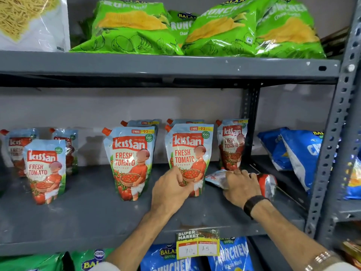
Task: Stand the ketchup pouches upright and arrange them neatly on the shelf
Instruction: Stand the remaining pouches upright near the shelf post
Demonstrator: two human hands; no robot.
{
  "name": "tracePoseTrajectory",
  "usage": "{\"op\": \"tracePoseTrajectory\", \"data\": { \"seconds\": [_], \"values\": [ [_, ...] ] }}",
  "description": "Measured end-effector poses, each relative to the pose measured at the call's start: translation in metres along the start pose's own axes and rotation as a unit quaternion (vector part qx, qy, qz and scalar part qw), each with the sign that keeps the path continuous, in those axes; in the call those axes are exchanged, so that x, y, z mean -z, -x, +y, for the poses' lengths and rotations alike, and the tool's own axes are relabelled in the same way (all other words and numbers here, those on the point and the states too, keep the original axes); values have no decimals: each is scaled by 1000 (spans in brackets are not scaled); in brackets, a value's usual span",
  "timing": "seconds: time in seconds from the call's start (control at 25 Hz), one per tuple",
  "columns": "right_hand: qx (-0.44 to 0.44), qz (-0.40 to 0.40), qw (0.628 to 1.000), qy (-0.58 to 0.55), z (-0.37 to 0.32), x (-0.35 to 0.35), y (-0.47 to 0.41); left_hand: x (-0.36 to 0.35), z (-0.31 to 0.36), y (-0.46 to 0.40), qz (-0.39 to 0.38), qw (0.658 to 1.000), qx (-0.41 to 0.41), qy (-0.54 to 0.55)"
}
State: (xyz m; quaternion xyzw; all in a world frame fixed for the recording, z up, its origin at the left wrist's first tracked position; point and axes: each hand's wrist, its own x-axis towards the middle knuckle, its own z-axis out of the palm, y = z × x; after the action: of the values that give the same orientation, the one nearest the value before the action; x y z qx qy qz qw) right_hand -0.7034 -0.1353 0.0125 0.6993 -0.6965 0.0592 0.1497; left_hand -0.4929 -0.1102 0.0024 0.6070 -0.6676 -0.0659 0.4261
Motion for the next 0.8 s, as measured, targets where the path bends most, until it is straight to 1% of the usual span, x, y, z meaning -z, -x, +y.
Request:
{"op": "tracePoseTrajectory", "data": {
  "seconds": [0.04, 0.08, 0.24, 0.32, 0.44, 0.52, 0.6, 0.64, 0.68, 0.72, 0.76, 0.8],
  "values": [
    [6, 27, 999, 18, -1, -2, 1, 2, 1, -3, 20, 1000, -4, -2],
    [13, 45, 998, 31, -2, -2, 4, 2, 1, -6, 8, 1000, -9, -1],
    [30, 96, 994, 46, -3, -1, 10, -16, 10, 1, -124, 992, -39, -3],
    [6, 126, 992, 19, 8, 2, 7, -26, 15, 2, -175, 982, -61, 23],
    [-73, 171, 979, -87, 35, 11, -7, -43, 25, -3, -214, 972, -72, 70],
    [-137, 204, 949, -195, 55, 17, -17, -57, 37, -9, -232, 968, -55, 78],
    [-189, 233, 899, -318, 73, 22, -21, -69, 55, -14, -259, 960, -24, 102],
    [-208, 243, 860, -397, 82, 26, -23, -75, 66, -17, -265, 955, -4, 130],
    [-228, 248, 805, -488, 90, 31, -24, -78, 78, -20, -260, 950, 16, 169],
    [-250, 240, 734, -583, 97, 33, -27, -80, 90, -23, -247, 943, 34, 220],
    [-269, 225, 654, -670, 101, 36, -27, -80, 103, -27, -237, 929, 49, 280],
    [-274, 198, 582, -739, 102, 37, -26, -78, 115, -30, -235, 908, 57, 342]
  ]
}}
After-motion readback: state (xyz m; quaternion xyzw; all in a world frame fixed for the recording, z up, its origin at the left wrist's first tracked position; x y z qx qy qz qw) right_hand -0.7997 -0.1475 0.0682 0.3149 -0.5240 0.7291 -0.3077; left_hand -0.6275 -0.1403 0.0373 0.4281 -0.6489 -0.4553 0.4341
